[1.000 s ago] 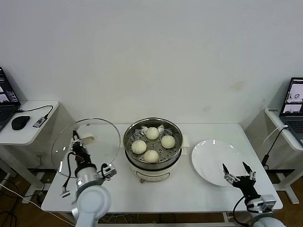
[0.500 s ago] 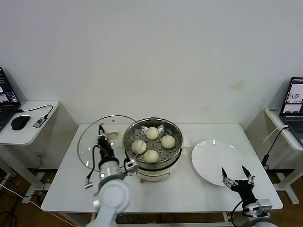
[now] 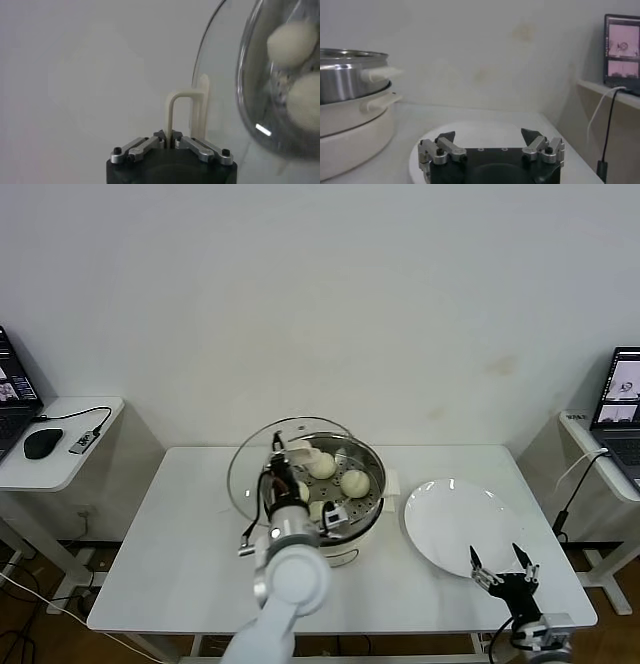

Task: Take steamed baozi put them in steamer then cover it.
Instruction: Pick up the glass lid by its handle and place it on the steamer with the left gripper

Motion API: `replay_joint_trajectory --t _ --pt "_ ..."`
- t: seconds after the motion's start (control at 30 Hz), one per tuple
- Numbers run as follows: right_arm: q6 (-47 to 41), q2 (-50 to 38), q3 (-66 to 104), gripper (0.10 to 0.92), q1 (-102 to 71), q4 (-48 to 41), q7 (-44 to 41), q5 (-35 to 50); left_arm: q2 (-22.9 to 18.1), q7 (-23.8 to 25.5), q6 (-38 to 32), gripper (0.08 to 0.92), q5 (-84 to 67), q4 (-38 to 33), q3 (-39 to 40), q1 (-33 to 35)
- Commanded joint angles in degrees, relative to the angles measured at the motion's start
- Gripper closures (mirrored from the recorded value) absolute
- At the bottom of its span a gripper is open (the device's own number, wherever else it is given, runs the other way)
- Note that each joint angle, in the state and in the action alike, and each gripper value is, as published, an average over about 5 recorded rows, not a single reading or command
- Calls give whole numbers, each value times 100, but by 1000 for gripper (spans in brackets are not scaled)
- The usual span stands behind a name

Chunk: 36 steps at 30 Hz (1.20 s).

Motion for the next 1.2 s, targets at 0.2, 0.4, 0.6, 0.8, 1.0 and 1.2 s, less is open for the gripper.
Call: replay_joint_trajectory --t 0.2,0.4,0.6,0.8,1.0,1.2 --pt "-5 52 6 203 -26 -15 -1 -73 -194 -188 238 853 -666 1309 720 -831" --pt "-2 31 22 203 -12 -40 -6 -74 -219 -351 238 853 -550 1523 662 -815" --pt "-6 62 -1 203 45 -65 -14 -74 -212 -421 236 853 -516 1659 483 -843" --pt "-2 63 4 203 51 -73 -23 -81 -219 -379 235 854 -481 1737 400 -874" --pt "-8 57 37 203 71 -97 -32 -76 -209 -379 233 853 -391 1754 331 -794" --pt "-9 37 37 203 89 -106 -39 -72 -193 -279 231 854 -310 1683 289 -741"
